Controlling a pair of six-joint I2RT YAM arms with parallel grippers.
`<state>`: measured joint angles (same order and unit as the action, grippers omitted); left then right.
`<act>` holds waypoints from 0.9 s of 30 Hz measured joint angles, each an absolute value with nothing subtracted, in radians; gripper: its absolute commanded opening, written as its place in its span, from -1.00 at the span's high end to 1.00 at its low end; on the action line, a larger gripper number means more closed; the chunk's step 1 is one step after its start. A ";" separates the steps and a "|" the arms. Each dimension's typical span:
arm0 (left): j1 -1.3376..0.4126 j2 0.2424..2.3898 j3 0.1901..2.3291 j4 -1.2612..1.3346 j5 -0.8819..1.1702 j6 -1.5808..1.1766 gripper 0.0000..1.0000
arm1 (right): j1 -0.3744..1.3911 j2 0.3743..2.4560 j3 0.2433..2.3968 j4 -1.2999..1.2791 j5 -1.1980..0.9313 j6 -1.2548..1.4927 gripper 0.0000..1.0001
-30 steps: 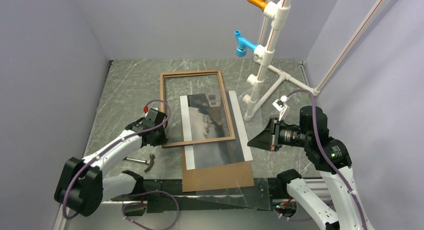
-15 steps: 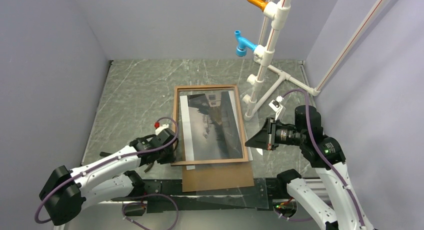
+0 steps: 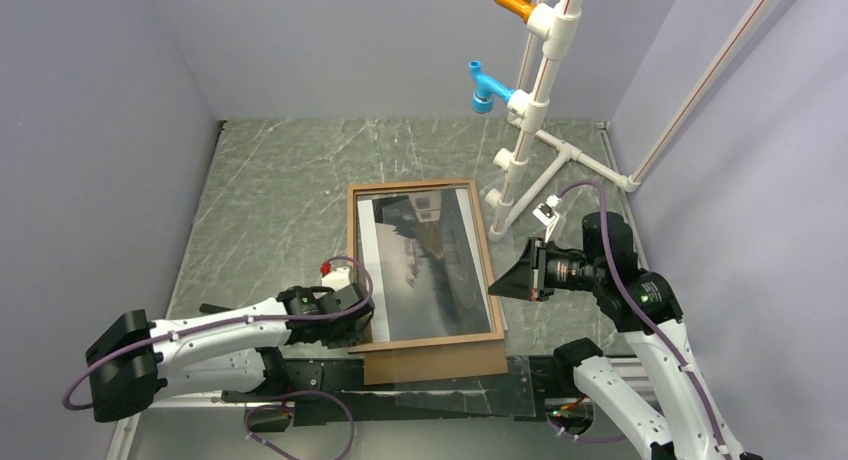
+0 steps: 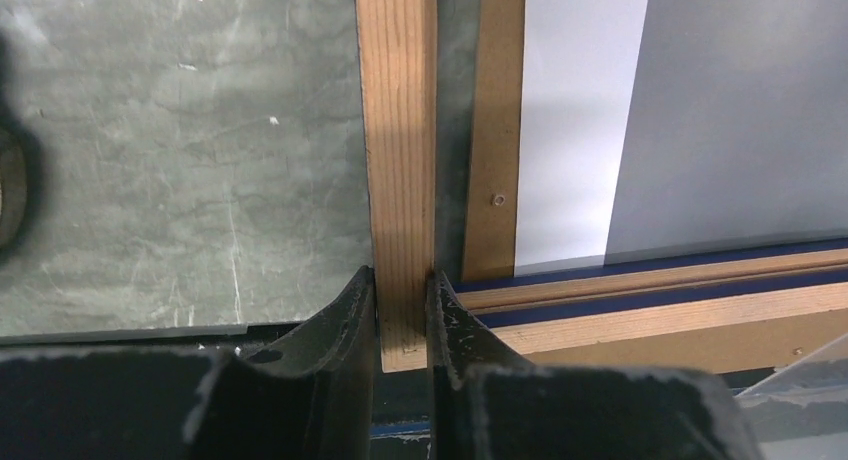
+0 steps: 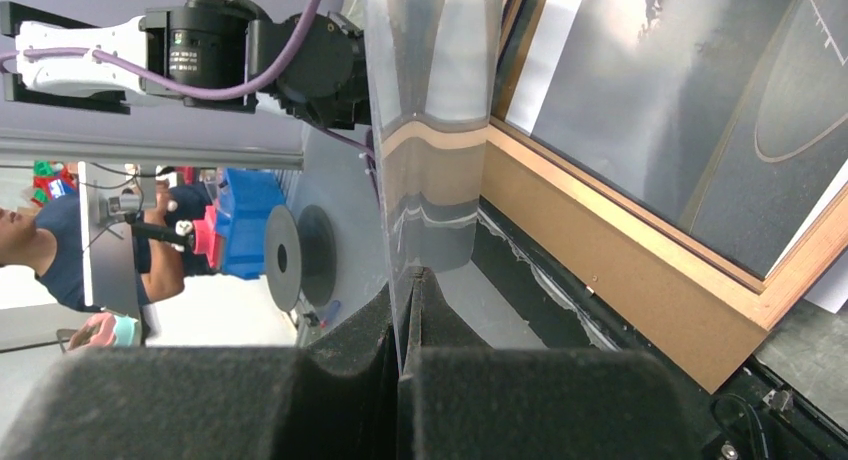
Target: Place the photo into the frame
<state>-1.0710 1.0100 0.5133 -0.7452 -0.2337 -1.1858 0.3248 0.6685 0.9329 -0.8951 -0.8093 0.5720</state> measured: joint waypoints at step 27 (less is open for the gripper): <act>-0.881 0.904 0.527 -0.789 -0.244 -1.132 -0.50 | 0.325 0.745 0.871 -0.888 -0.793 0.543 1.00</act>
